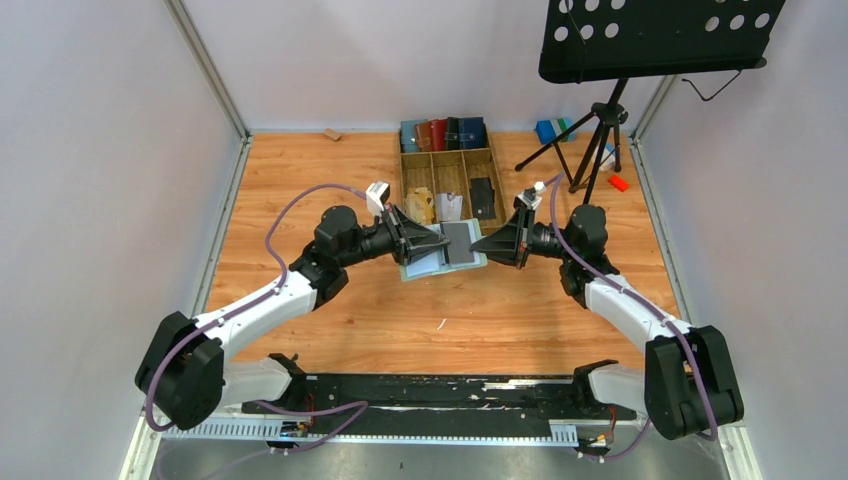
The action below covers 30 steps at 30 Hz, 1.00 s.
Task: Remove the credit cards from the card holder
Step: Remove the credit card from the card holder.
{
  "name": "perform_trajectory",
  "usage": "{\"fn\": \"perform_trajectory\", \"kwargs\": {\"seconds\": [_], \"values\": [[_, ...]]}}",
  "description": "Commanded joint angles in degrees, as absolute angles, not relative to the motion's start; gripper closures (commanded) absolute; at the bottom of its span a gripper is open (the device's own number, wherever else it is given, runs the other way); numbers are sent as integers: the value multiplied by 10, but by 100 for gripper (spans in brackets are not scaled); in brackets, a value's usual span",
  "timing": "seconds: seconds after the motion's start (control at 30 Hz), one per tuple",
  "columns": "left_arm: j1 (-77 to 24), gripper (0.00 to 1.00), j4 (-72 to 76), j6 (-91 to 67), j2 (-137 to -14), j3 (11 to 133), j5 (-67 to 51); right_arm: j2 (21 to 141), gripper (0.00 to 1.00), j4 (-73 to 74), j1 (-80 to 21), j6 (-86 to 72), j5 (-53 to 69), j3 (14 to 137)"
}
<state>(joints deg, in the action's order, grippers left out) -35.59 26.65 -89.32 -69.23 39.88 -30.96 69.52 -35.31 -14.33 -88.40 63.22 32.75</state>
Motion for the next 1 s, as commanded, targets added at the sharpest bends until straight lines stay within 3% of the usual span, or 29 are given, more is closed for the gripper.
{"fn": "perform_trajectory", "kwargs": {"seconds": [0.0,0.63,0.77,0.97], "values": [[-350,92,319,-900,-669,399,-312,698,100,-382,-129,-896,622,313],[-330,100,227,-852,-656,415,-330,696,100,-352,-101,-871,635,327],[-304,100,129,-799,-636,428,-333,684,100,-216,-67,-748,644,353],[-289,100,-48,-692,-644,491,-313,681,100,137,-59,-454,575,426]]}}
